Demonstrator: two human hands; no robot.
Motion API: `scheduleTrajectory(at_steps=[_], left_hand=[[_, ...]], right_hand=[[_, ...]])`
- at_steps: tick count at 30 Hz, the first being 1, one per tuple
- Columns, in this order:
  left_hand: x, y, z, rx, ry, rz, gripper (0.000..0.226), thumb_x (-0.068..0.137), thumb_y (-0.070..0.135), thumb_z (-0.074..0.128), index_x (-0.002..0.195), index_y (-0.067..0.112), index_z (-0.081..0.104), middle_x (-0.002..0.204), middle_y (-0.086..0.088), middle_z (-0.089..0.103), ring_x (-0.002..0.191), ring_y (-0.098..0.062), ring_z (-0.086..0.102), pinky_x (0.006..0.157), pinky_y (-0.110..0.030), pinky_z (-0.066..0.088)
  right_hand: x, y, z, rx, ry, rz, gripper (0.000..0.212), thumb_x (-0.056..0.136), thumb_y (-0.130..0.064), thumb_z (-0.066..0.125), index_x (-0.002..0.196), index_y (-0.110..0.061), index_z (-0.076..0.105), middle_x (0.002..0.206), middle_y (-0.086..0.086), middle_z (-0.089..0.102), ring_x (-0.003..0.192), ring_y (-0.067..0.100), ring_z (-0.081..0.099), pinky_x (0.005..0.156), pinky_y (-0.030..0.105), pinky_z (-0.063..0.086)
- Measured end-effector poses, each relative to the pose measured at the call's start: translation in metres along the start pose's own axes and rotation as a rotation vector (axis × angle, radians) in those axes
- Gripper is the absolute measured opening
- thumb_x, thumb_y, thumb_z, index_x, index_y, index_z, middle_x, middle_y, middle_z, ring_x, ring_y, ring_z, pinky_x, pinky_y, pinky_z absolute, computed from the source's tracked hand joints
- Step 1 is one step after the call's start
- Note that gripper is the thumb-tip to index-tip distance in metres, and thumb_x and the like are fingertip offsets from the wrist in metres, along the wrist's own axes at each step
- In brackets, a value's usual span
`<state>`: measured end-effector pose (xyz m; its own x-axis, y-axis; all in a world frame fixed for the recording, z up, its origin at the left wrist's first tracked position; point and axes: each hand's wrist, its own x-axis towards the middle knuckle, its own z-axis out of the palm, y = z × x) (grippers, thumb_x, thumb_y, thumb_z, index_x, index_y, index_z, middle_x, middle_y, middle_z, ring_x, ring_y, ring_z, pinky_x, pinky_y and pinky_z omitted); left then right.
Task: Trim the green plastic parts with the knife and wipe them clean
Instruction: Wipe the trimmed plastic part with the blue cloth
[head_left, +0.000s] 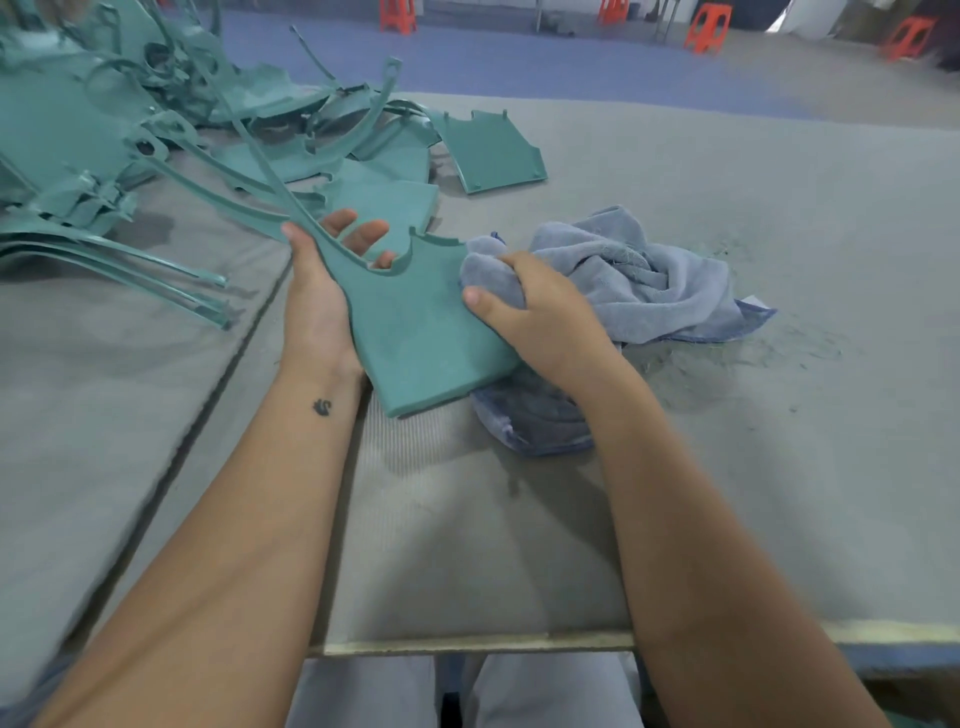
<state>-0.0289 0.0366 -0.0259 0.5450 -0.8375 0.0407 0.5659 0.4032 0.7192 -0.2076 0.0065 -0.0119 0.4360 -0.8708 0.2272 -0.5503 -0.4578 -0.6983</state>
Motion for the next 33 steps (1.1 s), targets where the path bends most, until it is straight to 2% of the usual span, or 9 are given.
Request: scheduleTrajectory(at_steps=[4, 7, 11, 16, 19, 21, 25, 28, 33], left_hand=[[-0.001, -0.002, 0.001, 0.004, -0.009, -0.008, 0.047, 0.105, 0.048, 0.023, 0.096, 0.019, 0.059, 0.076, 0.003, 0.071, 0.058, -0.01, 0.061, 0.061, -0.023, 0.053], [-0.004, -0.004, 0.005, 0.008, -0.034, -0.079, 0.042, 0.102, 0.05, 0.035, 0.098, 0.019, 0.061, 0.084, -0.001, 0.073, 0.072, -0.016, 0.069, 0.067, -0.029, 0.056], [-0.014, -0.01, 0.006, 0.233, -0.177, -0.197, 0.013, 0.094, 0.017, 0.06, 0.104, 0.013, 0.068, 0.097, -0.007, 0.075, 0.089, -0.023, 0.073, 0.07, -0.034, 0.058], [-0.021, -0.013, 0.008, 0.218, -0.131, -0.204, 0.018, 0.091, 0.003, 0.06, 0.105, 0.011, 0.067, 0.098, -0.006, 0.076, 0.09, -0.022, 0.073, 0.069, -0.035, 0.059], [-0.022, -0.013, 0.013, 0.146, 0.001, -0.149, 0.015, 0.092, 0.003, 0.061, 0.104, 0.011, 0.066, 0.096, -0.005, 0.076, 0.088, -0.022, 0.073, 0.069, -0.035, 0.06], [-0.021, -0.014, 0.015, 0.065, 0.058, -0.121, 0.014, 0.094, 0.005, 0.059, 0.104, 0.013, 0.066, 0.096, -0.003, 0.076, 0.089, -0.02, 0.073, 0.076, -0.04, 0.06], [-0.023, -0.018, 0.024, -0.161, 0.066, -0.22, 0.028, 0.1, 0.012, 0.05, 0.126, 0.007, 0.059, 0.113, -0.008, 0.07, 0.091, -0.02, 0.071, 0.08, -0.041, 0.059], [-0.027, -0.022, 0.03, -0.25, 0.019, -0.324, 0.042, 0.103, 0.027, 0.045, 0.138, 0.004, 0.051, 0.131, -0.017, 0.061, 0.114, -0.025, 0.064, 0.09, -0.041, 0.055], [-0.031, -0.026, 0.034, -0.255, -0.059, -0.466, 0.061, 0.1, 0.048, 0.043, 0.135, 0.0, 0.053, 0.128, -0.023, 0.061, 0.117, -0.033, 0.061, 0.102, -0.044, 0.046]], right_hand=[[0.004, 0.001, 0.004, -0.09, 0.0, 0.026, 0.032, 0.09, -0.052, 0.057, 0.094, -0.021, 0.062, 0.094, -0.002, 0.064, 0.097, 0.026, 0.054, 0.078, 0.031, 0.037], [0.008, -0.001, 0.007, -0.104, 0.145, 0.028, 0.044, 0.096, -0.044, 0.051, 0.06, -0.023, 0.036, 0.062, -0.01, 0.042, 0.072, 0.026, 0.045, 0.062, 0.033, 0.026], [0.011, -0.003, 0.009, -0.016, 0.329, 0.121, 0.051, 0.1, -0.047, 0.041, 0.056, -0.02, 0.036, 0.056, -0.008, 0.044, 0.056, 0.016, 0.043, 0.053, 0.035, 0.025], [0.014, -0.009, -0.006, 0.964, 0.609, 0.348, 0.035, 0.101, -0.042, 0.042, 0.08, -0.018, 0.059, 0.066, -0.021, 0.059, 0.06, -0.004, 0.054, 0.065, 0.014, 0.045], [0.013, -0.005, -0.015, 1.344, 0.683, 0.314, 0.037, 0.097, -0.037, 0.047, 0.09, -0.005, 0.063, 0.09, 0.008, 0.07, 0.085, 0.022, 0.068, 0.069, 0.029, 0.057], [0.013, -0.002, -0.016, 1.316, 0.702, 0.286, 0.029, 0.093, -0.031, 0.051, 0.09, -0.008, 0.067, 0.094, 0.003, 0.07, 0.094, 0.019, 0.068, 0.085, 0.034, 0.056], [0.013, -0.01, -0.011, 1.047, 0.526, 0.237, 0.021, 0.087, -0.035, 0.051, 0.069, -0.025, 0.056, 0.079, -0.005, 0.054, 0.076, 0.013, 0.052, 0.07, 0.028, 0.046], [0.011, -0.018, 0.003, 0.901, 0.268, 0.117, 0.019, 0.09, -0.034, 0.056, 0.092, -0.033, 0.075, 0.119, -0.001, 0.061, 0.104, 0.013, 0.057, 0.09, 0.026, 0.048], [0.005, -0.019, 0.025, 0.238, 0.508, -0.032, 0.08, 0.074, -0.018, 0.082, 0.142, -0.012, 0.041, 0.134, 0.015, 0.036, 0.122, 0.025, 0.04, 0.108, 0.032, 0.033]])
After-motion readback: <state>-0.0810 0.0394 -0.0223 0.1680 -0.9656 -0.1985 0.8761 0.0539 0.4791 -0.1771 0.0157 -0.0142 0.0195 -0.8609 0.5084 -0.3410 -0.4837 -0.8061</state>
